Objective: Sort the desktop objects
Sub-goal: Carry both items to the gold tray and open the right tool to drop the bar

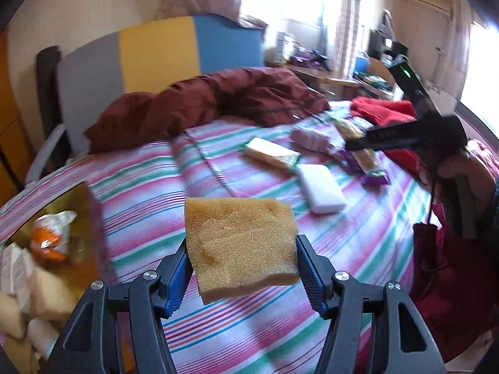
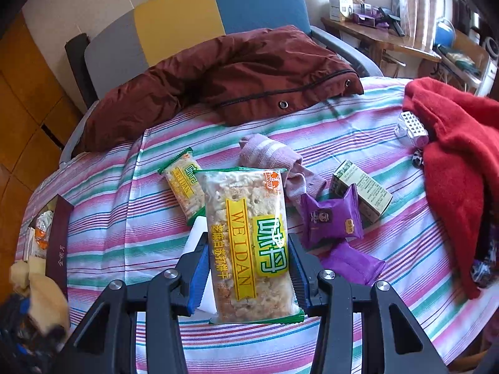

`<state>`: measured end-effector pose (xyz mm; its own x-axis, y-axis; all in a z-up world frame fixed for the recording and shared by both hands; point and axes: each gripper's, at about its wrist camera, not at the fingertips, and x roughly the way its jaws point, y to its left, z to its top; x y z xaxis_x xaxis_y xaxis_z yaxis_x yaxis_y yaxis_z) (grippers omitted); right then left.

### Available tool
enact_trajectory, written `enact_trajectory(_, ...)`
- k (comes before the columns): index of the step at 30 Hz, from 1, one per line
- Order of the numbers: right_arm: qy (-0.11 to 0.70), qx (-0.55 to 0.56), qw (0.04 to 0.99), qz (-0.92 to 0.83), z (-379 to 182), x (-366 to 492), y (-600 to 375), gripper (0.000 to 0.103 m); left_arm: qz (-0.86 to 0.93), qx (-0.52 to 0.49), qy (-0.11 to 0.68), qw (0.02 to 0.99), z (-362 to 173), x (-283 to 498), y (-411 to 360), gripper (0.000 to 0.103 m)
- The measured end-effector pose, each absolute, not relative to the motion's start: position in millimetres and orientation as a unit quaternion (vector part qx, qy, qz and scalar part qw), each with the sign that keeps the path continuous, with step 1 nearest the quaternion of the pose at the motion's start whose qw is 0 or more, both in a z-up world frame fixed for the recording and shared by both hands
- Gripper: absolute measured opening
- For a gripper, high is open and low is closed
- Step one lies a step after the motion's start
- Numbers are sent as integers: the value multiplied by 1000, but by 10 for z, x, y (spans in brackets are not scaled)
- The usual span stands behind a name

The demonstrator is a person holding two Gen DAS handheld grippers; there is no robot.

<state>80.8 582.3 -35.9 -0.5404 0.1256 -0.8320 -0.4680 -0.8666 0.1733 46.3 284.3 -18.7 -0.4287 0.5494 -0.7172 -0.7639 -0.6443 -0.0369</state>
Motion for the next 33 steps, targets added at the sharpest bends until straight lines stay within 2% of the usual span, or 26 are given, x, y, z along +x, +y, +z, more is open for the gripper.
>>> enact_trajectory(19,114,-468,153,863,-216,738,5230,47,872,-368,76,312,-112,89,1840,63)
enact_trajectory(26,99,-452,57,885,64,565,4476,47,880,-383,42,277,-143,-131,1428,63)
enact_trajectory(33,96,-448,-53,887,115,204,3642,47,890,-391,7,233,-66,-522,927,63)
